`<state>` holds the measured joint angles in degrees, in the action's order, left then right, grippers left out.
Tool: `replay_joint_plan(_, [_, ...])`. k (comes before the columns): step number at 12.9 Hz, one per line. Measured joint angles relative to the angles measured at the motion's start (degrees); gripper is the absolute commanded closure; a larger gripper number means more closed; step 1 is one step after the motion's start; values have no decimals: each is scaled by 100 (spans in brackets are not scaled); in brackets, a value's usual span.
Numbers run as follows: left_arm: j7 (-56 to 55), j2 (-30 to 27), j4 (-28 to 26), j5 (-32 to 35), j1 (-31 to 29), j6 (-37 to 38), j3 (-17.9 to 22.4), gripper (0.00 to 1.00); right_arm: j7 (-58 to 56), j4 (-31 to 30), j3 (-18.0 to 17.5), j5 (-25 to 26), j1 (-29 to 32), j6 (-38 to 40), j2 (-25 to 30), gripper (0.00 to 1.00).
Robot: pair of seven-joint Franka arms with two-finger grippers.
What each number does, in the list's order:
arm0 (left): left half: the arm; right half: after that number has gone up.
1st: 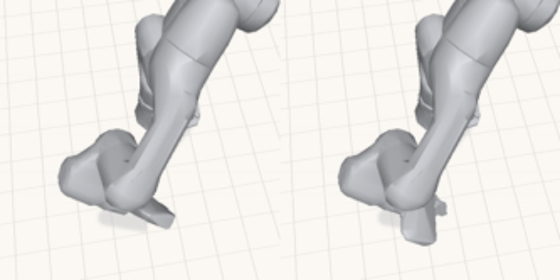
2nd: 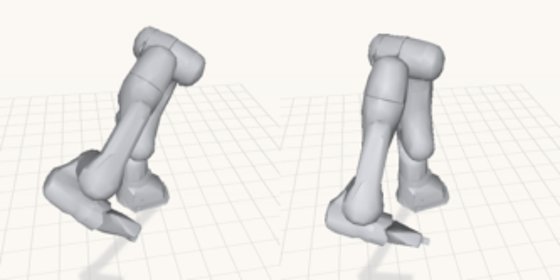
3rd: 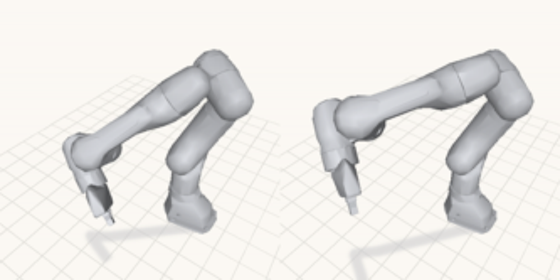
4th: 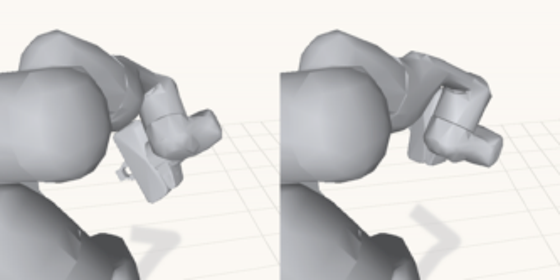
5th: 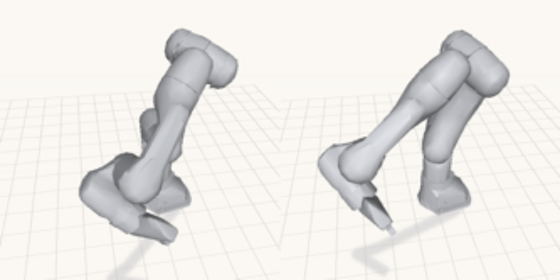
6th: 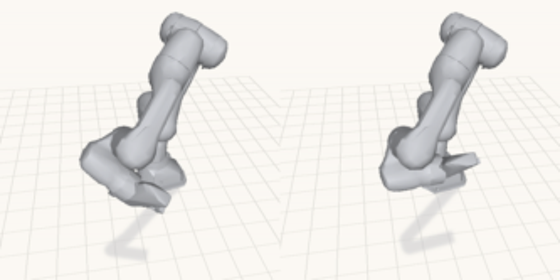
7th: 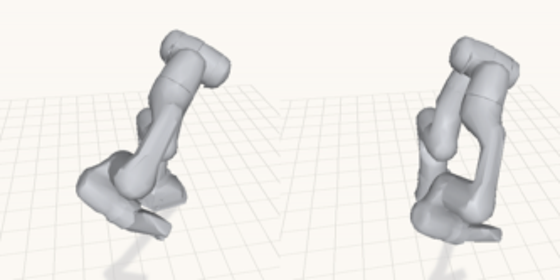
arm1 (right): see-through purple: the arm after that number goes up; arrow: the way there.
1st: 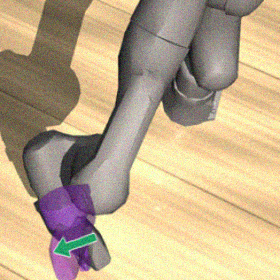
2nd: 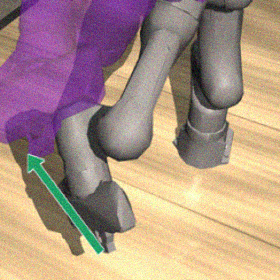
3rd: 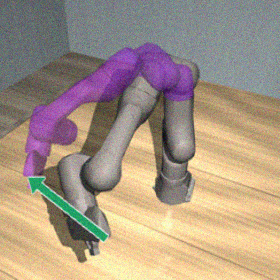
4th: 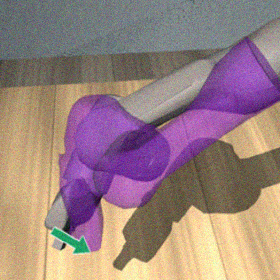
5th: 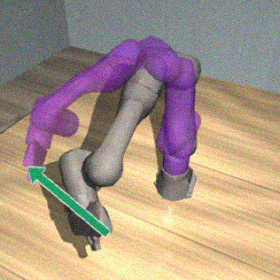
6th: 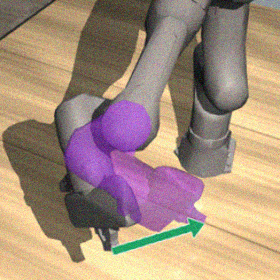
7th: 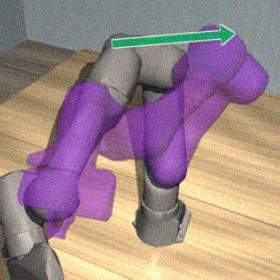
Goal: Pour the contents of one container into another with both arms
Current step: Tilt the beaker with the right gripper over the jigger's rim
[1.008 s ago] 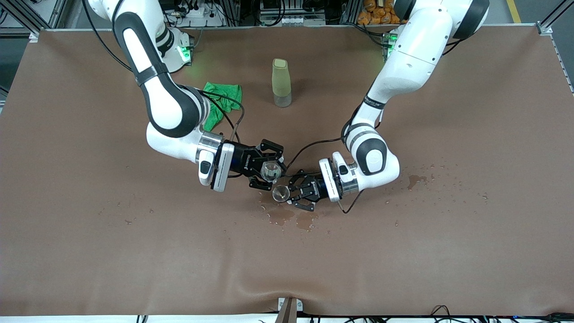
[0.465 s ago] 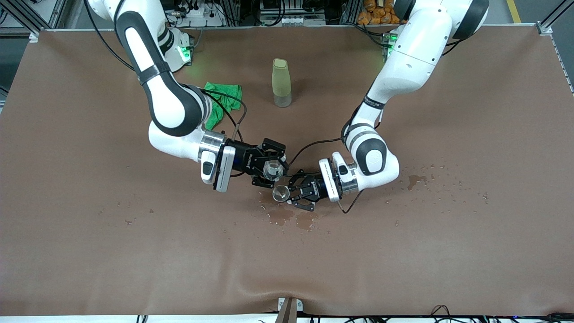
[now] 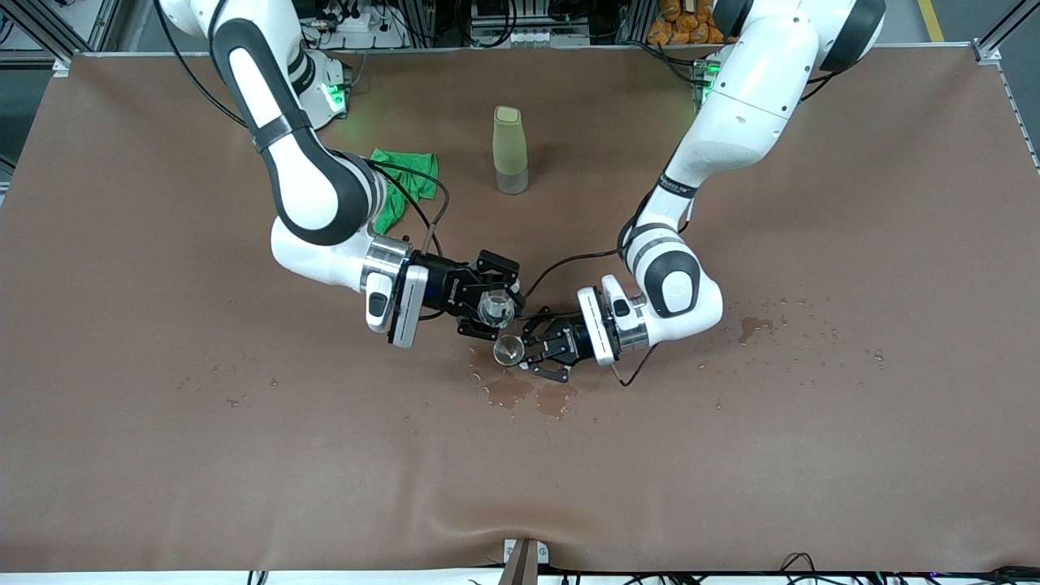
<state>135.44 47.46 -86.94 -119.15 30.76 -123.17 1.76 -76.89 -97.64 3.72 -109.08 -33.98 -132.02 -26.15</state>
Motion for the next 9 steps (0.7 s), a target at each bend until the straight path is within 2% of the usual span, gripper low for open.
replay_joint_plan(9, [0,14,0,-70,5,0,-3,100,473,15,12,-3,0,-19,-1,100])
